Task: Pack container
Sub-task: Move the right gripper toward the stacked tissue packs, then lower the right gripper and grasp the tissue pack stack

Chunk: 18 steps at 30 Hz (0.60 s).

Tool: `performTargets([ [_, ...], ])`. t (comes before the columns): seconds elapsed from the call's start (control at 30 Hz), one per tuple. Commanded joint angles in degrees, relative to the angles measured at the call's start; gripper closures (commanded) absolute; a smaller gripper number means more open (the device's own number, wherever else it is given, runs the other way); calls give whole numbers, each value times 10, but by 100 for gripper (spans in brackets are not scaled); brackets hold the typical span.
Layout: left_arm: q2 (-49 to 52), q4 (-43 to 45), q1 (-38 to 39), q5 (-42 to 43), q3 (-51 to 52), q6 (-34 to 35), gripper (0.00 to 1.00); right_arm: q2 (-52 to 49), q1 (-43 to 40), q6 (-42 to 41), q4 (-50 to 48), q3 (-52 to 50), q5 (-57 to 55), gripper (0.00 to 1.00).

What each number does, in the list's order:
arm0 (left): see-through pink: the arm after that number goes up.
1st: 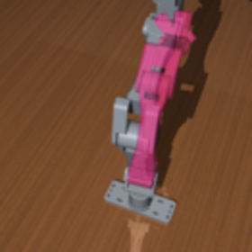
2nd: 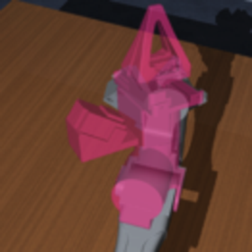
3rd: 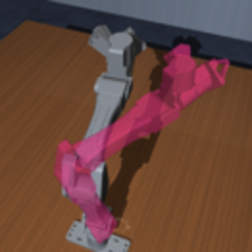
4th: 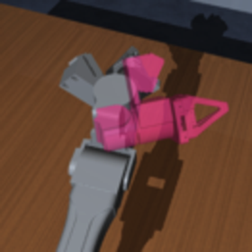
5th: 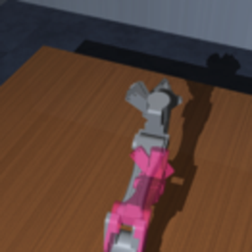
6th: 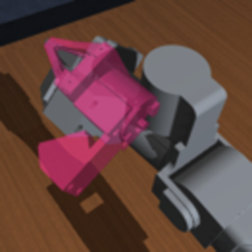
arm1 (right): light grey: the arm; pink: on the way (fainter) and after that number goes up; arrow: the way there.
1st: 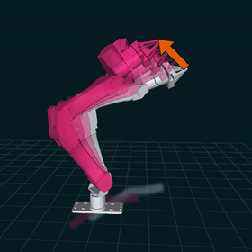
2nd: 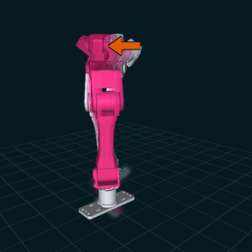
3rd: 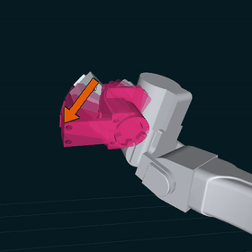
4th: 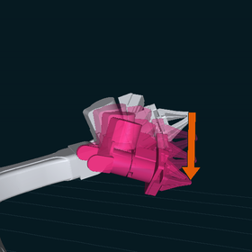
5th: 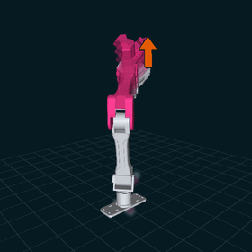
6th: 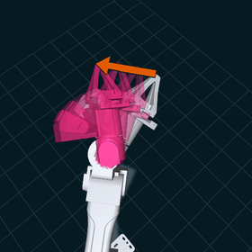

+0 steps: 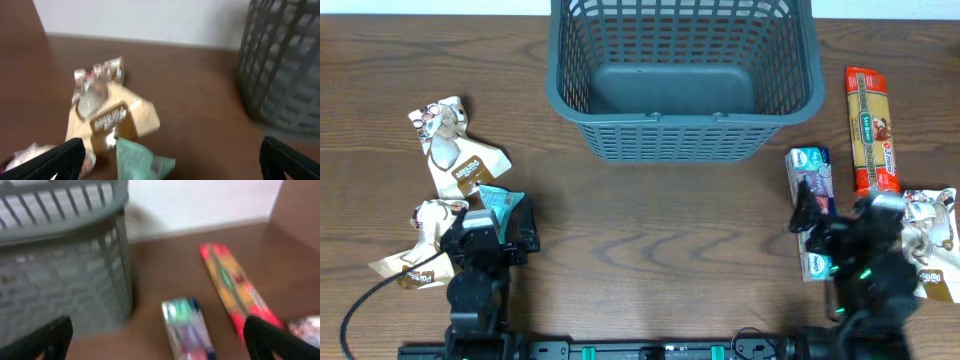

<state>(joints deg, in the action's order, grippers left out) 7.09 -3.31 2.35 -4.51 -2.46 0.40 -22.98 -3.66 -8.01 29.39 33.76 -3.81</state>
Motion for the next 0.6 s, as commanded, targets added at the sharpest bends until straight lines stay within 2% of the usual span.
performTargets([
  [0.0, 46, 0, -2, -16, -16, 17, 1, -122, -46, 26, 119, 175, 63, 1],
  [0.07, 70, 2, -2, -16, -26, 19, 1, -200, -73, 28, 237, 290, 90, 1],
  [0.23, 104, 2, -2, -16, -48, 19, 1, -398, -123, 108, 535, 562, 123, 1],
  [0.33, 104, 2, -2, -15, -49, 19, 1, -487, -130, 158, 654, 653, 122, 1],
  [0.43, 104, 4, -2, -15, -49, 19, 1, -535, -128, 149, 661, 669, 131, 1],
  [0.57, 104, 35, -2, -15, -49, 19, 1, -563, -128, 180, 629, 641, 115, 1],
])
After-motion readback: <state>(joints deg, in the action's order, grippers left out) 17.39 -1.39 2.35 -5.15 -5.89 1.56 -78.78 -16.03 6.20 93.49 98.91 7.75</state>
